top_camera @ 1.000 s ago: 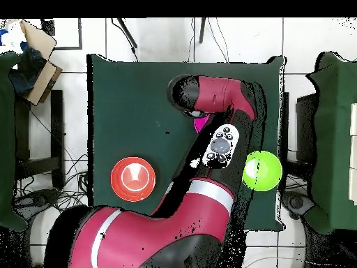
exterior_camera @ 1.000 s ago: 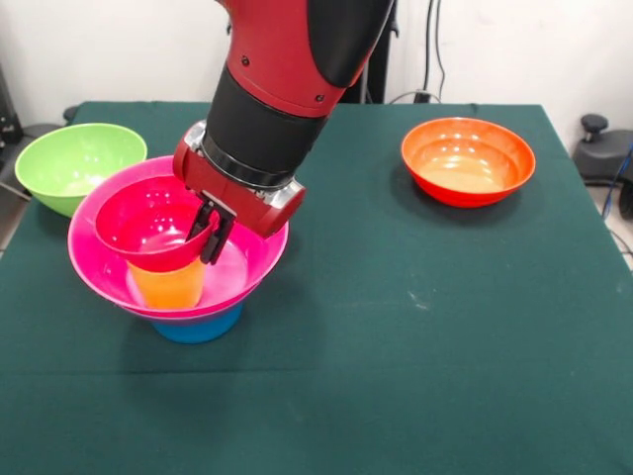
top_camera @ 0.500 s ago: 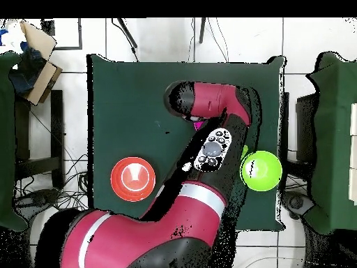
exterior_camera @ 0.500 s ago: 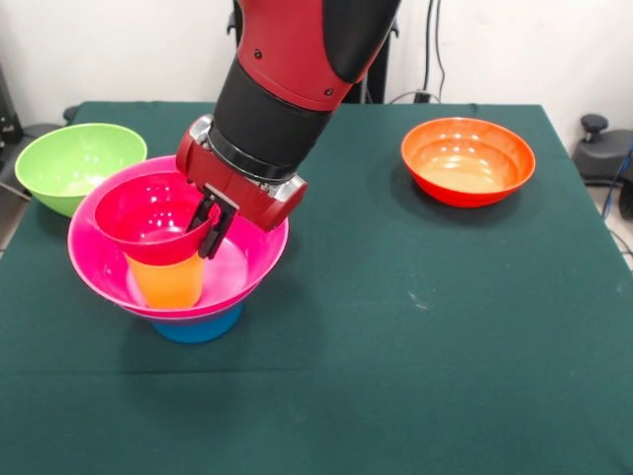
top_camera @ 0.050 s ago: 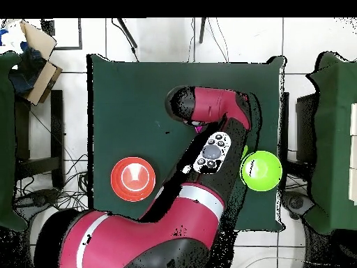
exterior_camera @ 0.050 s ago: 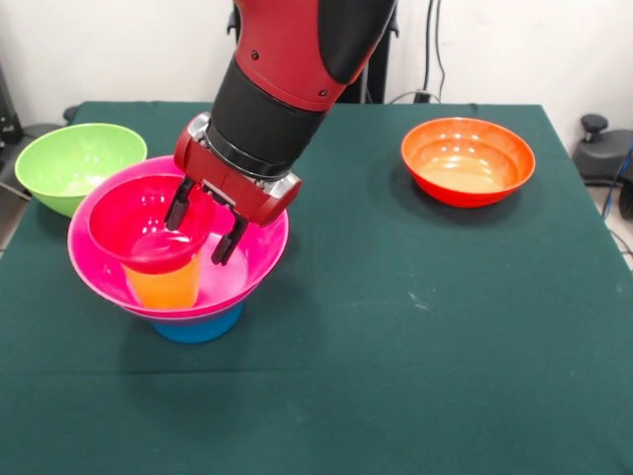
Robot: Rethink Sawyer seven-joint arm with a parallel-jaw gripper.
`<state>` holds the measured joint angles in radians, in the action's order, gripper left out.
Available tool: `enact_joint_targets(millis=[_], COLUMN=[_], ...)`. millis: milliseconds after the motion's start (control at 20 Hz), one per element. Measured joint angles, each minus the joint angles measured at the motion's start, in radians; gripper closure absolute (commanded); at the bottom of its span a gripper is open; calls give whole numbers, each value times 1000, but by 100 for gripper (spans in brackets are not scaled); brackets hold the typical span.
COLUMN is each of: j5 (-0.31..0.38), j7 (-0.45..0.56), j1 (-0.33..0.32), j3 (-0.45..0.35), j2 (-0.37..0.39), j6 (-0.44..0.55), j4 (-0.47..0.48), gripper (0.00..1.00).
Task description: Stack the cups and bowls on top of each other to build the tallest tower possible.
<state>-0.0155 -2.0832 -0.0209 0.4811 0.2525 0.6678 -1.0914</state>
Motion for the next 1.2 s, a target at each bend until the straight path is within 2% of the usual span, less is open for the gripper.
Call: enact_joint_targets(millis=[650,1200], j5=[0,-5], j7=[0,0], j1=[-2,-10], j3=[0,0], j2=[2,41], j6=[-3,17], j4=[-3,-3], gripper=[0,0])
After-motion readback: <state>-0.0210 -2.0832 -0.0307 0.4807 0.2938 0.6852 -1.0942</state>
